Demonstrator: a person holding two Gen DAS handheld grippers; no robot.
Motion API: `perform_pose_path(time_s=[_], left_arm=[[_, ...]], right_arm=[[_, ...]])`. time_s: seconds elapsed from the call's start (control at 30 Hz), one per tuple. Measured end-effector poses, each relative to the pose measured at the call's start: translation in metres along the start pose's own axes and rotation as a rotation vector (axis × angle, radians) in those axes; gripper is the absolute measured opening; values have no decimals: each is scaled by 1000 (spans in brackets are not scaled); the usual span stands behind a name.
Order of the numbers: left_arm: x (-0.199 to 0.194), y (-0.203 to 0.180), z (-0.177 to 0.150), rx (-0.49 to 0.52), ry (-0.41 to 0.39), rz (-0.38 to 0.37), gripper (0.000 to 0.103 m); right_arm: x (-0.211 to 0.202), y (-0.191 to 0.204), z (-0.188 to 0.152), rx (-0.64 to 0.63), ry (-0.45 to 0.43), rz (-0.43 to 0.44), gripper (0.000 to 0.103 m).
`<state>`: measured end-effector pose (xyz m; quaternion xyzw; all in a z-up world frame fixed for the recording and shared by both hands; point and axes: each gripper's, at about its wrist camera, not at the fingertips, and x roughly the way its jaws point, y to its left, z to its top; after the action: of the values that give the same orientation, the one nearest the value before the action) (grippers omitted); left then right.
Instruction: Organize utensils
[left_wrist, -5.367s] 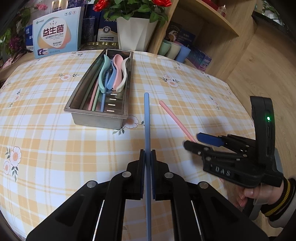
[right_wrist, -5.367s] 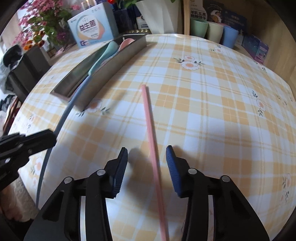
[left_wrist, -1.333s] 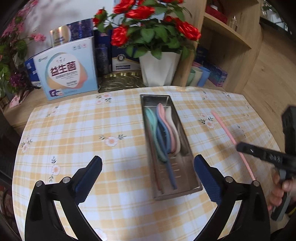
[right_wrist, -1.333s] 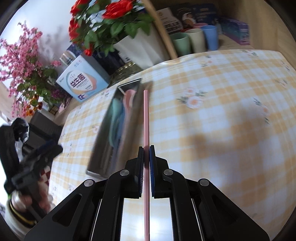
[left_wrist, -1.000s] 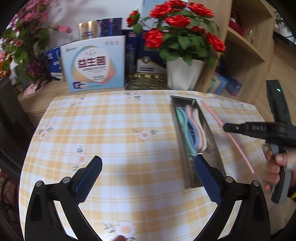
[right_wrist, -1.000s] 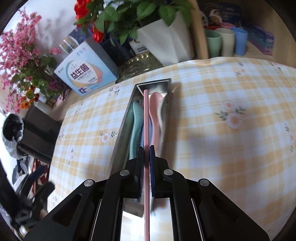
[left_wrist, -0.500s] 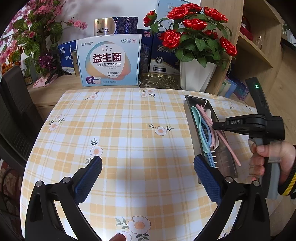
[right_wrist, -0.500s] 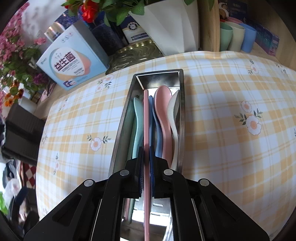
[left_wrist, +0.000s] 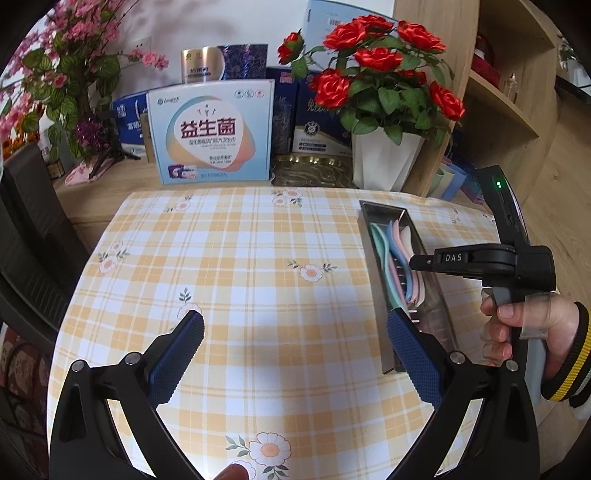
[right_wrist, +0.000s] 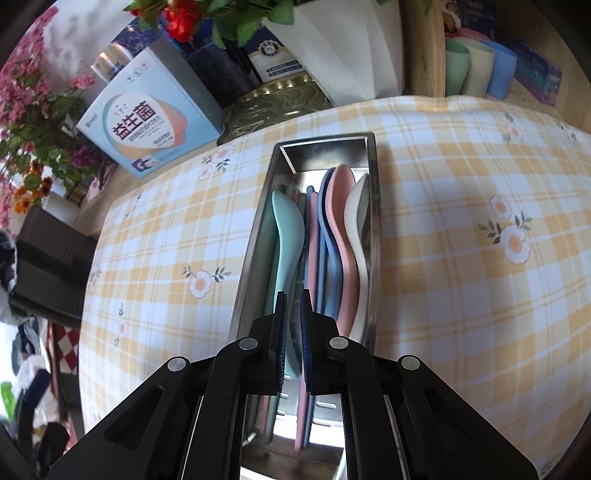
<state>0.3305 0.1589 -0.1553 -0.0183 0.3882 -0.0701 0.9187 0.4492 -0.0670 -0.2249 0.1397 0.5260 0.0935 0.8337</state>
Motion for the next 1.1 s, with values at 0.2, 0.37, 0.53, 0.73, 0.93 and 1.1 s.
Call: perform_pose_path(time_s=[0.2,0.37,0.53,0.73,0.93,1.1], left_arm=[[-9,-14,11,37,-12,10,97],[-19,-24,18,49,-27,23,97],[-31,-34,24,67,-37,34,97],[-48,-51,30,88,-69,66,97],[-70,-73,37,110,-117,58,97],[-99,-91,50,91,-197,67,97]], right_arm=[[-29,8,-2,-128,-28,-43,8],[-62,-4,-8,-137,-55,-5,40],[-99,-17,-17,-155,-76,-4,60],[-145,-25,-27,-220,-149,-40,89],[-191,-37,-31,-215,-233,-30,89],[-228,-42,-36,-215,-319,-25,89]])
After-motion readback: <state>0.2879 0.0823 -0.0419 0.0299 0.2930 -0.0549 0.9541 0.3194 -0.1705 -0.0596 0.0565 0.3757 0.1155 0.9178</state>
